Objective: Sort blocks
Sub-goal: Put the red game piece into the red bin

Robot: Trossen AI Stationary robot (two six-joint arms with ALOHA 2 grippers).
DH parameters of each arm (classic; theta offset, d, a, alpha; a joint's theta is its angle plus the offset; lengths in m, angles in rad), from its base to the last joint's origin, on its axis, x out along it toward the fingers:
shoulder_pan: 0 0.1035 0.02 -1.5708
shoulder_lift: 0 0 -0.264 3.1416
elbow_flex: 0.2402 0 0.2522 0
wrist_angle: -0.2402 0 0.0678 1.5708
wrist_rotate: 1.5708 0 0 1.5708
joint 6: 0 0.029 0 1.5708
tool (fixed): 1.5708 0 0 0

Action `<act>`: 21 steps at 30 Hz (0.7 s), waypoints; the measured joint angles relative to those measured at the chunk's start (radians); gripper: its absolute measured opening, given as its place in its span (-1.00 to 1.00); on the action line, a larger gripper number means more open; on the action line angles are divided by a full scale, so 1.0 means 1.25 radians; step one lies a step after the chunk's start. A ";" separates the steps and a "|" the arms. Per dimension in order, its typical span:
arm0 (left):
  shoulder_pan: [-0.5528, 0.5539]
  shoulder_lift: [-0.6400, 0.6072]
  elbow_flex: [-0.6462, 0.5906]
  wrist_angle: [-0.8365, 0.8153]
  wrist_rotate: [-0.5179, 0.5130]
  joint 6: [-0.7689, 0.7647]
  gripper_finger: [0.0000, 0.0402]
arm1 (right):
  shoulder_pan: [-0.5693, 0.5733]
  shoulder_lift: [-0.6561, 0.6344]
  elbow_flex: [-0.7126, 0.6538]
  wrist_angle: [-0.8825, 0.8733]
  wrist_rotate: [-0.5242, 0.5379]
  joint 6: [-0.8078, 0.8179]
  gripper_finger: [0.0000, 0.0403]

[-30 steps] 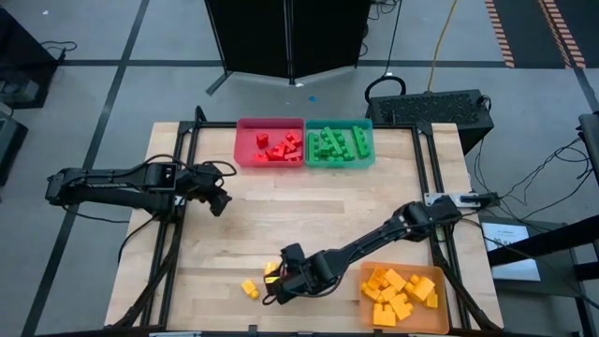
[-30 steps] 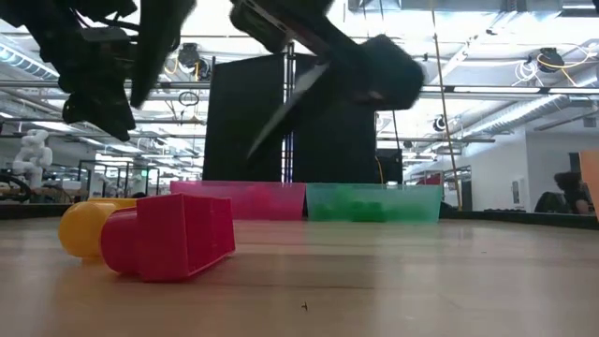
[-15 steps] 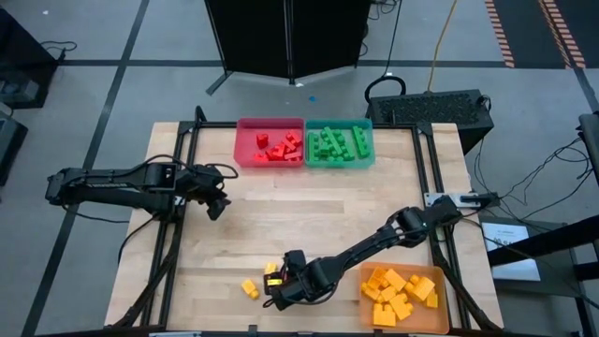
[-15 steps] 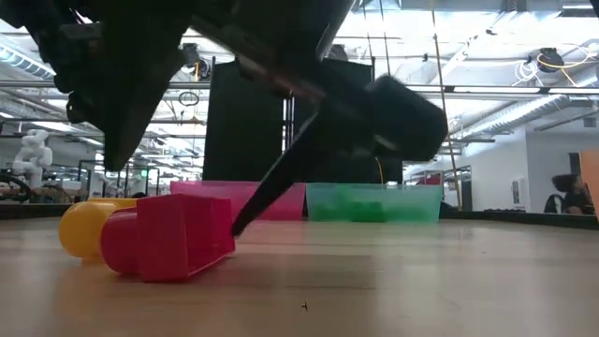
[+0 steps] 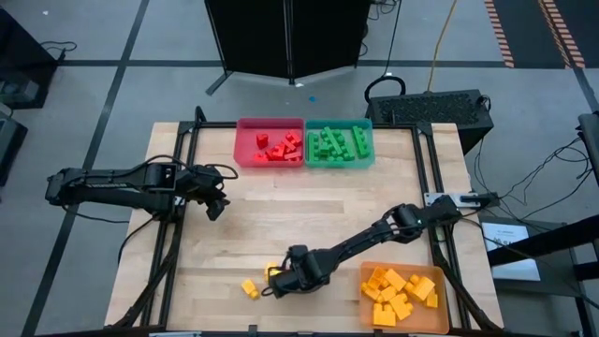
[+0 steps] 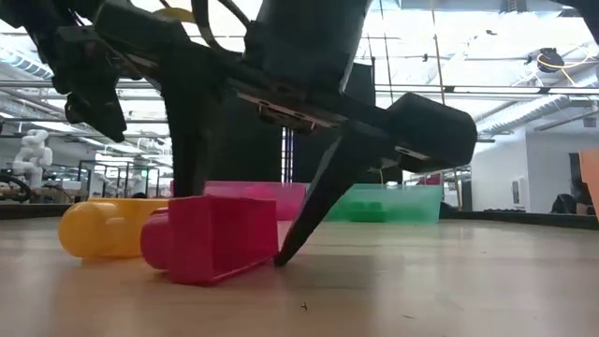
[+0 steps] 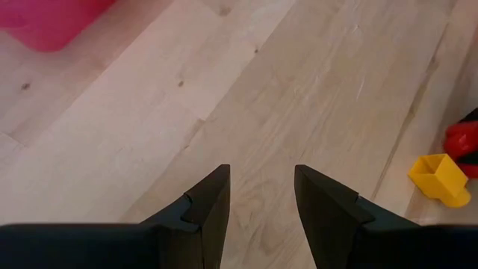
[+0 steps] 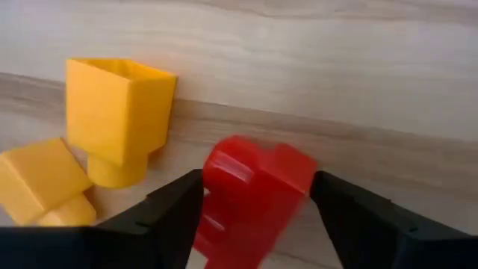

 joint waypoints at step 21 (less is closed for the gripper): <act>0.000 0.000 0.000 -0.003 -0.003 0.018 -0.24 | -0.014 -0.016 0.019 -0.173 -0.063 -0.088 -0.59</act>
